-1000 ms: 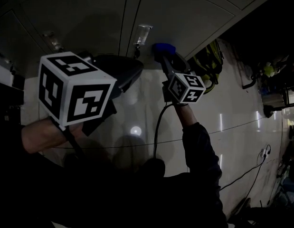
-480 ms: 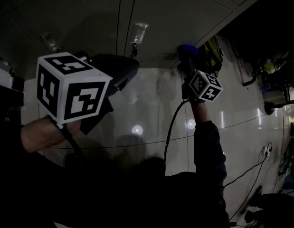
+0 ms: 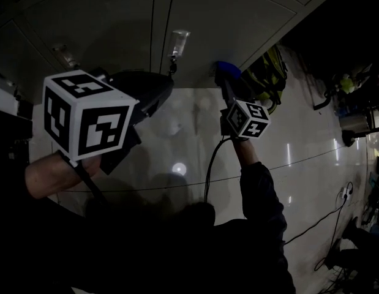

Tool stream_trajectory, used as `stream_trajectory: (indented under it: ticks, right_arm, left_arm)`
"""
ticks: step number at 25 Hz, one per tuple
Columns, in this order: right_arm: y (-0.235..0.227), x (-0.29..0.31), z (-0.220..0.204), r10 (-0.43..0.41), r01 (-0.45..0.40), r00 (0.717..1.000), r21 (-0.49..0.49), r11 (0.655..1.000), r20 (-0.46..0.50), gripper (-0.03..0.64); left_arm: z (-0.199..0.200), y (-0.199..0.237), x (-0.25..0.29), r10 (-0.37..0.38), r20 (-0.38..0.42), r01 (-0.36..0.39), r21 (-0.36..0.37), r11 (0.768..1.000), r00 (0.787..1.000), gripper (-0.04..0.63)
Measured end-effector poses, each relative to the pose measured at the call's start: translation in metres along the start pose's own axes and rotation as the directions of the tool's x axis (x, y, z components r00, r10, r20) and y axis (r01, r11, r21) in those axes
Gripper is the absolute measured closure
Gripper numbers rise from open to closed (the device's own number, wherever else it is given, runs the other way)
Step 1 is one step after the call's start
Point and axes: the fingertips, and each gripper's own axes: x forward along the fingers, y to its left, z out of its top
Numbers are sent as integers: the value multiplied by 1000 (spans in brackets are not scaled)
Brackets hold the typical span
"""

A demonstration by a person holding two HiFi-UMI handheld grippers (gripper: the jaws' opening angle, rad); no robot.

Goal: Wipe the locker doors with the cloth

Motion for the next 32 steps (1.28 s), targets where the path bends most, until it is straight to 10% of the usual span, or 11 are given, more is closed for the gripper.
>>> stream_trajectory:
  ticks: [16, 32]
  right_arm:
    - [139, 51, -47, 255, -252, 967, 86, 964, -29, 463]
    - [71, 45, -41, 149, -146, 989, 86, 985, -22, 462]
  left_arm:
    - [-5, 10, -22, 37, 5, -36, -16, 999, 999, 595]
    - [-7, 6, -9, 24, -21, -24, -12, 1000, 1000, 595]
